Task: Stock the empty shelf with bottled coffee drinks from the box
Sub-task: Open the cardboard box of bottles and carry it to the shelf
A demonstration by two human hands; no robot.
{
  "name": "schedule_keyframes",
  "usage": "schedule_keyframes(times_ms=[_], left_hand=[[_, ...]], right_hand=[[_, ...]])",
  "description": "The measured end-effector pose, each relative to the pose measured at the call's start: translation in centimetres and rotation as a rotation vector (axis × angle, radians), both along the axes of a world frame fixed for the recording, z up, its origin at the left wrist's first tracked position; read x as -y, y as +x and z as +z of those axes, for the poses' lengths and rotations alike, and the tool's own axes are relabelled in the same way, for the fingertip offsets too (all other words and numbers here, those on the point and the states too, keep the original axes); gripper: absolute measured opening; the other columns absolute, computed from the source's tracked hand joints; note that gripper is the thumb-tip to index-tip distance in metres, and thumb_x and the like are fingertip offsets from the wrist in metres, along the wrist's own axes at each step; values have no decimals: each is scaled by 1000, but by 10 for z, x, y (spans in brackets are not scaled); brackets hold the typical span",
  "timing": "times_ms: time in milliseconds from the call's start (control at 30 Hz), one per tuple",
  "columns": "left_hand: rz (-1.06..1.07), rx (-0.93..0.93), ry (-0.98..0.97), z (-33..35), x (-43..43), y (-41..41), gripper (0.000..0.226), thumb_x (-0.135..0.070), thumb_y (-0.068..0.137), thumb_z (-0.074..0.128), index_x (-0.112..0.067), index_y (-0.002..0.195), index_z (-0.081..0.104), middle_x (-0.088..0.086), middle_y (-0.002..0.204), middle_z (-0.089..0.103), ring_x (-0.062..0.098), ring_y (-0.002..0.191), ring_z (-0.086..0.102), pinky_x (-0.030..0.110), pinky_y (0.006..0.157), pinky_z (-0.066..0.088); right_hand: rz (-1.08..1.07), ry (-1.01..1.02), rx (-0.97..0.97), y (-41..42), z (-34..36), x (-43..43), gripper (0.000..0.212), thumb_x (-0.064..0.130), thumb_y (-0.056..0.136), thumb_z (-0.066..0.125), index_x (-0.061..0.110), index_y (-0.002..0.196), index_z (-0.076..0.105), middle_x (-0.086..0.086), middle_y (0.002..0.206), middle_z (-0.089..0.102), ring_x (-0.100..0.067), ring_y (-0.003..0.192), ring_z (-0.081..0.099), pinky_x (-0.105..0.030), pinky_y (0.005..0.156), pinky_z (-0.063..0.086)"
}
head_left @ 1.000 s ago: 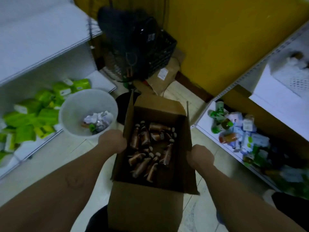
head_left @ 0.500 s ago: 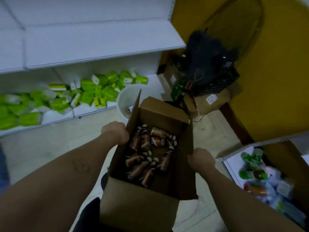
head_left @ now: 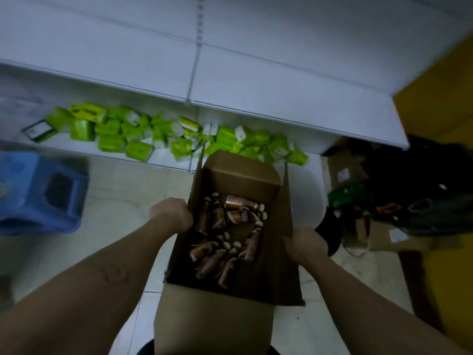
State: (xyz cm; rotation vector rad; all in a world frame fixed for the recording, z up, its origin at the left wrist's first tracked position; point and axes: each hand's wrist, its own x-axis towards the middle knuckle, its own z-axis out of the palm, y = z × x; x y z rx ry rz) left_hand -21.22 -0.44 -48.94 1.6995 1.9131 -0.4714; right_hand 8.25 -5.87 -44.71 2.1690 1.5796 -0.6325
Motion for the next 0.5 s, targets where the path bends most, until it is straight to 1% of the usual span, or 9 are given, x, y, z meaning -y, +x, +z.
schedule_keyframes(times_ms=[33,100,167,233,267,367,500], left_hand=[[49,-1,12,0,-3,-20,40,-39,88,47,-11,114,61,11,114,62,29,100,62,32,73,44],[156,-16,29,0,-6,-60,43,-40,89,46,-10,117,59,13,119,60,31,106,60,33,77,44],[203,-32,39,2,-11,-85,46,-41,89,46,-9,119,58,14,122,59,32,109,58,34,81,44],[232,-66,54,5,-13,-108,47,-42,89,46,-9,119,58,15,122,59,32,109,58,34,81,44],[259,-80,55,8,-13,-122,46,-42,89,46,-9,118,59,15,122,59,32,109,58,33,78,43],[313,-109,70,16,-17,-163,43,-41,90,45,-7,112,60,16,118,60,33,105,60,32,72,40],[380,-152,53,29,-33,-205,40,-42,92,43,-10,108,60,15,111,61,31,98,60,33,72,45]], right_hand=[[53,5,-4,-17,-1,-13,26,36,95,44,16,90,59,-3,86,61,-21,79,60,-29,63,46],[148,-9,-16,-50,-6,-39,30,36,96,43,13,102,61,-7,98,65,-23,88,62,-31,70,50],[215,-27,-7,-70,-8,-58,36,38,96,43,10,108,62,-11,109,65,-27,98,62,-31,75,49],[268,-5,5,-92,-8,-74,39,41,95,45,8,109,61,-13,114,63,-30,104,61,-32,75,47],[296,11,-2,-105,-9,-83,38,41,95,46,8,107,61,-13,113,63,-30,104,61,-32,73,46],[353,8,-57,-144,-12,-117,32,38,93,49,10,96,64,-10,101,66,-29,94,63,-29,66,43],[392,-6,-98,-191,-27,-156,29,39,93,49,14,86,63,-6,97,67,-25,89,63,-26,62,41]])
